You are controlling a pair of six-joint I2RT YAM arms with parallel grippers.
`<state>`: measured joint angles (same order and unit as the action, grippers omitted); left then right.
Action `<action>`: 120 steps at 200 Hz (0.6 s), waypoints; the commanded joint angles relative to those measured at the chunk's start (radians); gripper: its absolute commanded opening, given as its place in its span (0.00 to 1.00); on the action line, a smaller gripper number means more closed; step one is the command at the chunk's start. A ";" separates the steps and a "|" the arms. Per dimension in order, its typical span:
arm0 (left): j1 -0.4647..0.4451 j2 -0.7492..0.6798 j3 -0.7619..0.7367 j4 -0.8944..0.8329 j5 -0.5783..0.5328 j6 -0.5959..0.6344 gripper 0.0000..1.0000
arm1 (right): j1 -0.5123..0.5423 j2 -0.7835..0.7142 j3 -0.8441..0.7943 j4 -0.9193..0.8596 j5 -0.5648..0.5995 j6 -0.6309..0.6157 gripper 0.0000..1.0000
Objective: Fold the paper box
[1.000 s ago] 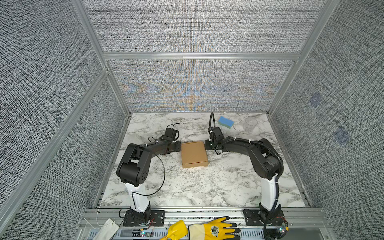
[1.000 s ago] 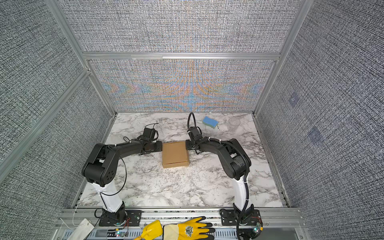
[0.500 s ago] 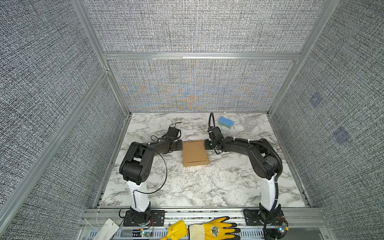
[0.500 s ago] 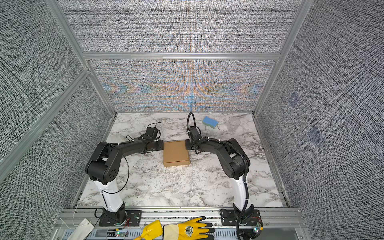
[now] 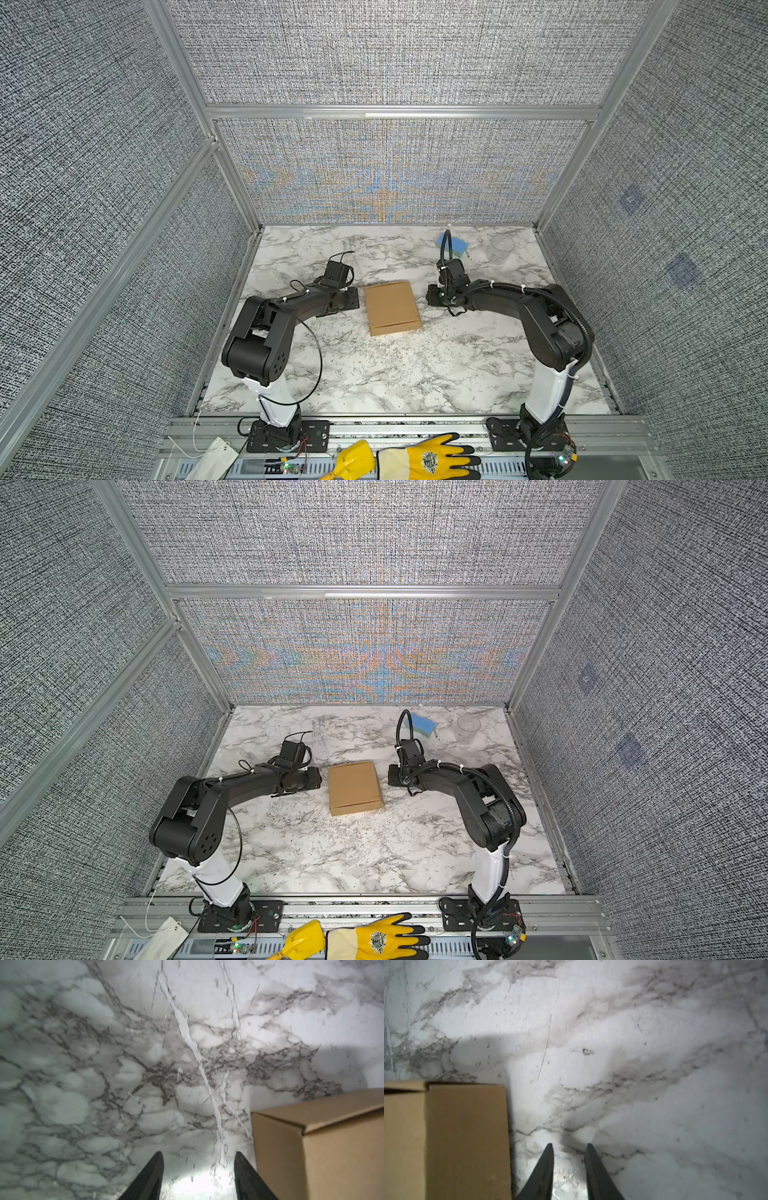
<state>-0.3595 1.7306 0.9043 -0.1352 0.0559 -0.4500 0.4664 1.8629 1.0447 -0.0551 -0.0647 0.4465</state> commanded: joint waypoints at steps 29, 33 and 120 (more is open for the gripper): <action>-0.041 -0.091 -0.150 0.054 0.041 -0.064 0.57 | 0.038 -0.103 -0.145 0.003 -0.001 0.022 0.30; -0.048 -0.096 -0.160 0.058 0.041 -0.070 0.56 | 0.044 -0.107 -0.153 0.003 -0.001 0.024 0.30; -0.205 -0.031 -0.167 0.120 0.028 -0.134 0.56 | 0.165 -0.082 -0.145 -0.011 0.008 0.077 0.30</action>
<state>-0.5419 1.6669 0.7303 0.0826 0.0303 -0.5549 0.6044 1.7550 0.8783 0.0116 -0.0246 0.4847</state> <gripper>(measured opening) 0.557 0.296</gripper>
